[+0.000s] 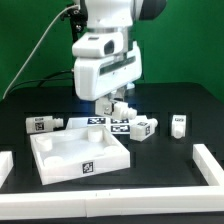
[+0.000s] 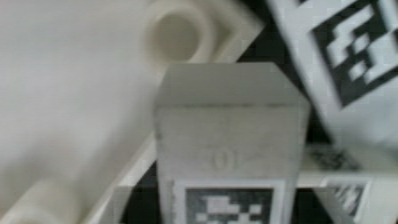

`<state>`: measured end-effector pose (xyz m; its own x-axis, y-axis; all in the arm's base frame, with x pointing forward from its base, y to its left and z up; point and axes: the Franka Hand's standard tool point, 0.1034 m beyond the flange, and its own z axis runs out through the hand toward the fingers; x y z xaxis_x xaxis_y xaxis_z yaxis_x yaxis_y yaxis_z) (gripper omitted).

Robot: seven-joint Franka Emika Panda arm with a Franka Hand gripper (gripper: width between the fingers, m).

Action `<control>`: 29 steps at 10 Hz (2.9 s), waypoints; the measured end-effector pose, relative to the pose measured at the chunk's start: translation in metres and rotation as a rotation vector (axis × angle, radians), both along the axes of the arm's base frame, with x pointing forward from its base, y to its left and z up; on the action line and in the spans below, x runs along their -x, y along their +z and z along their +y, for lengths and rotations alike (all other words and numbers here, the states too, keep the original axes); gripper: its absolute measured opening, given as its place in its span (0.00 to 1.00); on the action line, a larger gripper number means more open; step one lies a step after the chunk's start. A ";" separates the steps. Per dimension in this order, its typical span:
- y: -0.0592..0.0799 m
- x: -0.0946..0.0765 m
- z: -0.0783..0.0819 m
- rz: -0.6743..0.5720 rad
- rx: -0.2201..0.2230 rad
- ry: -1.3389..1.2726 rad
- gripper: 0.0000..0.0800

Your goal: Assemble one leg

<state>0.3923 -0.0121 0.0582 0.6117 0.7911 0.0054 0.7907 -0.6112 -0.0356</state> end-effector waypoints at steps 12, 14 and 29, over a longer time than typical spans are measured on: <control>-0.043 0.042 -0.003 0.074 -0.022 -0.080 0.36; -0.044 0.042 -0.003 0.071 -0.023 -0.082 0.36; 0.049 -0.037 -0.049 0.074 0.012 -0.074 0.81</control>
Offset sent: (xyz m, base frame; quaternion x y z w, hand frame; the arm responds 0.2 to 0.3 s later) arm 0.0000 0.0000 0.0000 0.0000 0.0000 0.0000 1.0000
